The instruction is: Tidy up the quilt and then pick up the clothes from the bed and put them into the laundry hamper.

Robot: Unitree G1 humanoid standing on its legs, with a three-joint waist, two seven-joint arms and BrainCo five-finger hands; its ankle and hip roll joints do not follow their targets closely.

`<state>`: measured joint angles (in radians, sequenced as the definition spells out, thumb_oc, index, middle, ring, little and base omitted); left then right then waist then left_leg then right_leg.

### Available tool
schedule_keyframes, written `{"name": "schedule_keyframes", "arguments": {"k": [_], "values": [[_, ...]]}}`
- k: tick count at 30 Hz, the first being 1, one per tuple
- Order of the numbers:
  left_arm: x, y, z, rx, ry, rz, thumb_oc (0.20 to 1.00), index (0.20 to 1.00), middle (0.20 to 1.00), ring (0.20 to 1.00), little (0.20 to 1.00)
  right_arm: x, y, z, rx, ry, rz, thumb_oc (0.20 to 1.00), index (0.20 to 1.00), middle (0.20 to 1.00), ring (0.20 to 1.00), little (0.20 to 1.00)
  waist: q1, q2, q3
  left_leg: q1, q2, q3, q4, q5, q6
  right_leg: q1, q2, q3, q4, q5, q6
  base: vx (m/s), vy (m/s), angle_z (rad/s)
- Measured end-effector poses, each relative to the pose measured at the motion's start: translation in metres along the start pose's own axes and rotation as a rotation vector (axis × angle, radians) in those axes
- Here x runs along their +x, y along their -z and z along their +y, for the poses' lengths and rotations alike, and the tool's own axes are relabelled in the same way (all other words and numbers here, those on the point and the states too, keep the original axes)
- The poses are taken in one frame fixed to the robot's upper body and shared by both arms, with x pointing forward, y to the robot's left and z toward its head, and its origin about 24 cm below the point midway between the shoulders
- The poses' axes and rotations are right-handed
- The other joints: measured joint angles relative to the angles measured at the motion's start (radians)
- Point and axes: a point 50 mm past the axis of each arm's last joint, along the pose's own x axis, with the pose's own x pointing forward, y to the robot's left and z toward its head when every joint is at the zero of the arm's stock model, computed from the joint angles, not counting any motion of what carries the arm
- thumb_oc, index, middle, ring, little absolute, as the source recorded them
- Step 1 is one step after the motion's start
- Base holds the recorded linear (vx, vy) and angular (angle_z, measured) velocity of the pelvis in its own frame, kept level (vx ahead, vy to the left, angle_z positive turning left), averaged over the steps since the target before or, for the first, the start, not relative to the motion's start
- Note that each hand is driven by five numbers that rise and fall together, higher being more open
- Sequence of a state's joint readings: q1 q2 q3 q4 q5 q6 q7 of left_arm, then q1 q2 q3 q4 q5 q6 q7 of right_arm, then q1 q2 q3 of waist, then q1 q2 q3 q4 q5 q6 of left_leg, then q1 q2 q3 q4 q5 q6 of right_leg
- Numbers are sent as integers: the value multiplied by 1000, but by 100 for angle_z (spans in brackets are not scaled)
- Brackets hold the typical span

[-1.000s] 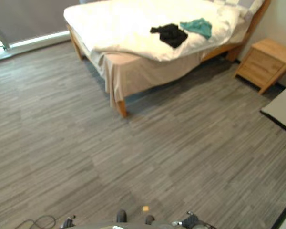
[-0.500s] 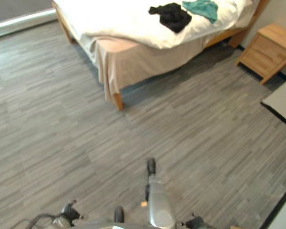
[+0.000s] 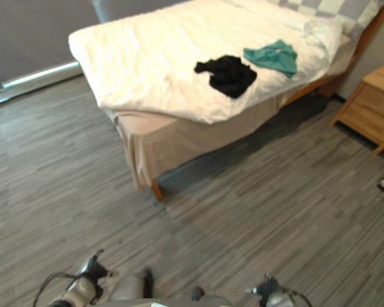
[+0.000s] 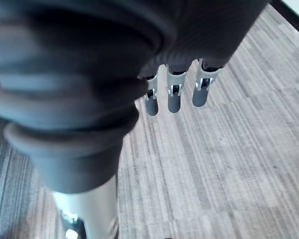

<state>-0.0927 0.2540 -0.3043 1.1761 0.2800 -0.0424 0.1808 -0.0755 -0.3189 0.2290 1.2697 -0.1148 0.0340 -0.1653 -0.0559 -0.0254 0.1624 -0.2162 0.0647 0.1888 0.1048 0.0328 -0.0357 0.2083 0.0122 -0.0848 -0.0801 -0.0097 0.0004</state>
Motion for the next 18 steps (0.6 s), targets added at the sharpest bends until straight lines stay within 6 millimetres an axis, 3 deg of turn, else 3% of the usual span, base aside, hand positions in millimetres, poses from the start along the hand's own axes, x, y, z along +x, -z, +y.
{"name": "schedule_keyframes", "arguments": {"k": [1,2,3,4,5,6,7,8,9,10,11,12,13,14,15,16,17,18], "values": [[-1,-1,-7,-1,20,0,1000,1000,1000,1000,1000,-1,8,3,6,-7,16,1000,1000,1000,1000,1000,1,6,-2,22,-33,23,0,62,79,46,17,2,15,-11,16,203,78,-23],[-3,3,-15,-2,42,12,1000,1000,1000,1000,1000,-3,14,6,12,-16,29,1000,1000,1000,1000,1000,5,27,-7,60,-43,29,-5,110,120,50,42,7,64,-25,37,291,99,-42],[-9,19,-28,7,87,69,1000,1000,1000,1000,1000,-7,30,15,55,-30,72,1000,1000,1000,1000,1000,-7,86,-26,143,-1,72,-61,60,144,14,100,-4,245,-108,71,211,13,-8],[-8,24,-21,23,77,84,1000,1000,1000,1000,1000,-11,33,31,74,-68,84,1000,1000,1000,1000,1000,-28,39,-30,171,-28,50,-109,64,140,-58,71,-8,391,-162,67,286,-6,12],[-6,25,-10,18,50,88,1000,1000,1000,1000,1000,-15,38,47,118,-106,112,1000,1000,1000,1000,1000,-25,-22,-19,204,-60,46,-160,49,134,-193,16,-9,602,-215,111,394,-128,33],[-4,24,-5,14,42,101,1000,1000,1000,1000,1000,-17,35,55,131,-127,110,1000,1000,1000,1000,1000,-35,-45,-9,221,-73,39,-185,47,125,-341,-36,-5,799,-220,136,361,-194,16],[-5,28,-7,18,52,117,1000,1000,1000,1000,1000,-18,37,58,131,-135,120,1000,1000,1000,1000,1000,-37,-43,-8,231,-75,26,-188,42,91,-380,-77,-32,780,-232,117,289,-173,24],[-5,27,-7,14,50,114,1000,1000,1000,1000,1000,-19,39,59,131,-140,128,1000,1000,1000,1000,1000,-30,-37,-5,244,-76,26,-188,41,102,-393,-110,-58,707,-241,102,204,-164,46],[-4,28,-5,10,43,118,1000,1000,1000,1000,1000,-20,40,62,130,-150,130,1000,1000,1000,1000,1000,-23,-21,2,270,-74,10,-188,24,89,-396,-160,-37,535,-225,123,261,-227,51],[-4,28,-4,10,40,120,1000,1000,1000,1000,1000,-19,39,62,131,-152,129,1000,1000,1000,1000,1000,-19,-17,2,280,-77,-5,-188,18,79,-400,-181,-12,469,-211,136,357,-302,76],[-5,33,-3,8,34,132,1000,1000,1000,1000,1000,-18,35,59,132,-145,117,1000,1000,1000,1000,1000,-9,-7,2,300,-79,-33,-191,-19,59,-402,-223,33,333,-162,164,490,-500,59],[-6,35,-3,8,33,149,1000,1000,1000,1000,1000,-17,33,56,125,-136,112,1000,1000,1000,1000,1000,-2,-3,-4,310,-83,-48,-194,-42,67,-377,-244,99,190,-100,177,338,-365,57],[-7,39,-4,4,34,161,1000,1000,1000,1000,1000,-16,33,54,124,-127,117,1000,1000,1000,1000,1000,3,0,-5,324,-80,-68,-194,-47,61,-377,-270,126,132,-71,181,317,-431,61],[-9,44,-4,3,33,178,1000,1000,1000,1000,1000,-15,34,49,120,-118,116,1000,1000,1000,1000,1000,-1,1,-6,328,-80,-101,-188,-52,41,-359,-286,209,51,-4,189,253,-489,86],[-10,48,-4,3,29,187,1000,1000,1000,1000,1000,-14,33,46,121,-113,114,1000,1000,1000,1000,1000,-4,1,-4,340,-64,-142,-188,-53,27,-342,-299,236,2,44,190,302,-661,91],[-13,56,-4,-4,25,208,1000,1000,1000,1000,1000,-15,36,47,121,-116,119,1000,1000,1000,1000,1000,-3,0,-5,347,-51,-149,-187,-54,12,-336,-306,235,-2,66,189,291,-701,85],[-17,67,-3,-21,13,236,1000,1000,1000,1000,1000,-15,33,48,118,-122,104,1000,1000,1000,1000,1000,2,-16,-12,370,-25,-171,-188,-73,-24,-318,-292,198,-3,88,193,157,-517,60],[-21,75,-5,-29,11,259,1000,1000,1000,1000,1000,-14,31,47,116,-120,97,1000,1000,1000,1000,1000,2,-9,-11,381,7,-183,-188,-85,-47,-300,-273,186,4,184,218,107,-350,52]]}}
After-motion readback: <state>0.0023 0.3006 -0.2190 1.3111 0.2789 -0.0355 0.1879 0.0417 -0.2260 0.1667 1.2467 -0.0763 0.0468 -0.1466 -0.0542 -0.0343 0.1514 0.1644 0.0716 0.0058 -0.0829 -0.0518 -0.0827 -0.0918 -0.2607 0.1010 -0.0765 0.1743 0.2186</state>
